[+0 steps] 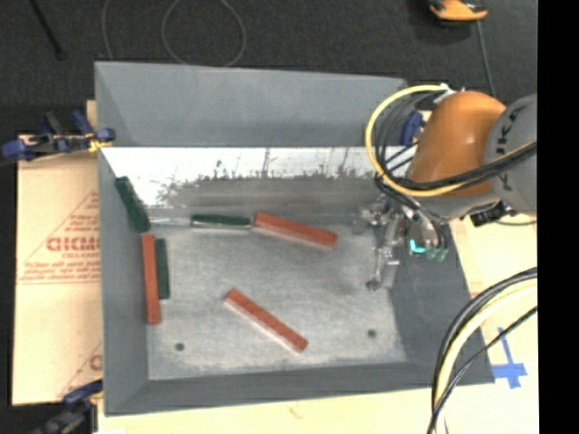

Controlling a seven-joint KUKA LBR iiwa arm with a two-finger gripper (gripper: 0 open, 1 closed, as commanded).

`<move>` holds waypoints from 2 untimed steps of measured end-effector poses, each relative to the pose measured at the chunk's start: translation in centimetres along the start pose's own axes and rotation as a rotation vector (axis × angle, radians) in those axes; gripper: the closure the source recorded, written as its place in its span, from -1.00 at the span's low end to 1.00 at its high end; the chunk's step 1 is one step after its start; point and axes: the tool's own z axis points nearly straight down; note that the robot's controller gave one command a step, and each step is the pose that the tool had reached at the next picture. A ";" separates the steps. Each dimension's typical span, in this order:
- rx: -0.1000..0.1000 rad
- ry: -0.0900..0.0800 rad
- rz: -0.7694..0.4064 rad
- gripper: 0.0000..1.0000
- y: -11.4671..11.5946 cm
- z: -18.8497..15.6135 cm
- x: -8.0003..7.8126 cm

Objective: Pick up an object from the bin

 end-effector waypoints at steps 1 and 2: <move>-0.003 -0.007 0.101 -1.00 6.8 6.2 -2.7; -0.003 -0.011 0.161 -1.00 9.9 2.8 -2.3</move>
Offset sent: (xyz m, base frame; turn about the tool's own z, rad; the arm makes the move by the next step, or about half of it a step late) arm 0.0250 0.0653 -0.0611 0.1053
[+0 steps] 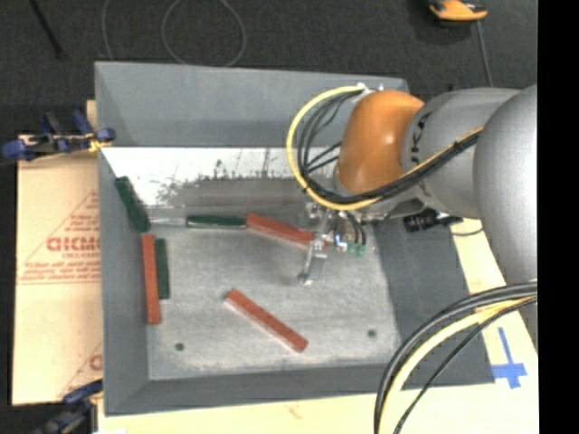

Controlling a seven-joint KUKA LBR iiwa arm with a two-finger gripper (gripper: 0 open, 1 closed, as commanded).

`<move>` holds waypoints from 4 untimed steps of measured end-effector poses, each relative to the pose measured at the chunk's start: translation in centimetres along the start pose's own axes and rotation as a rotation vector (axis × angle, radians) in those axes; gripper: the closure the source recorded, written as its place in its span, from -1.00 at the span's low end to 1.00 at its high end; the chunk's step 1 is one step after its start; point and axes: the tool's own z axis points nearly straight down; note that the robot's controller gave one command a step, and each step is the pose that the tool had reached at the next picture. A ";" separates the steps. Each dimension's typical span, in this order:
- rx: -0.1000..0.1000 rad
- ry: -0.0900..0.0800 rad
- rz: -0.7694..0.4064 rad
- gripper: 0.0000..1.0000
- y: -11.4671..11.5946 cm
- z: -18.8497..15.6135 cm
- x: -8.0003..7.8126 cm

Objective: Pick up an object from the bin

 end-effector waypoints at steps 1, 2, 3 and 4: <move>0.001 0.001 0.108 -1.00 1.7 0.2 -0.5; 0.002 -0.002 0.298 -1.00 2.5 3.0 -1.1; 0.004 0.000 0.294 -1.00 2.3 2.9 -1.3; 0.003 -0.001 0.291 1.00 2.4 2.8 -1.3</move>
Offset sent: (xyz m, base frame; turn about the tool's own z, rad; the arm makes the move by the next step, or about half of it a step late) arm 0.0063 0.0165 -0.0025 0.1108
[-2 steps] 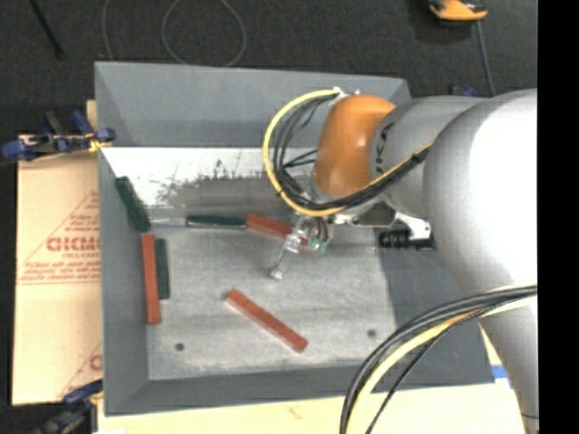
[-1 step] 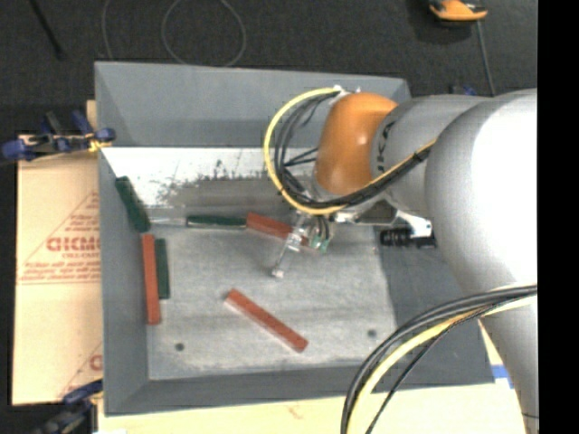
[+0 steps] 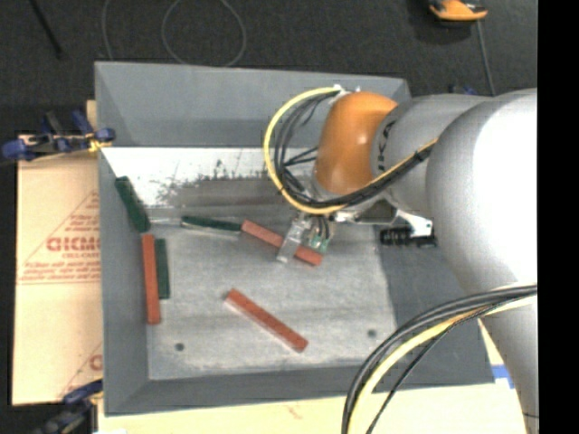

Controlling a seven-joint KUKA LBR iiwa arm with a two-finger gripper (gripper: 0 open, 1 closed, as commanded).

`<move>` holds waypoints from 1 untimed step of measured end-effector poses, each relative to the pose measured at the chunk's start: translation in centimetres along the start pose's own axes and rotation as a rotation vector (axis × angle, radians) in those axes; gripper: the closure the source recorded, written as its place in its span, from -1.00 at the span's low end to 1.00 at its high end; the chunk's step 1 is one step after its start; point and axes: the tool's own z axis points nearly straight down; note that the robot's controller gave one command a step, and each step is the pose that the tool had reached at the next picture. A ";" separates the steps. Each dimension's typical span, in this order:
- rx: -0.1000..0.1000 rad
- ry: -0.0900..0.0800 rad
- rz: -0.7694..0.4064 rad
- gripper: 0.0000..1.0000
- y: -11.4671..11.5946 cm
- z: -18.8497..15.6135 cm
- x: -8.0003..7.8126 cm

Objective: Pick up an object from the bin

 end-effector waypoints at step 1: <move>0.001 0.000 -0.002 1.00 -0.1 -0.8 -0.2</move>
Offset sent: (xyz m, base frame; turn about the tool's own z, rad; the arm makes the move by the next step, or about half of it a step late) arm 0.0000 -0.0001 0.0065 0.0000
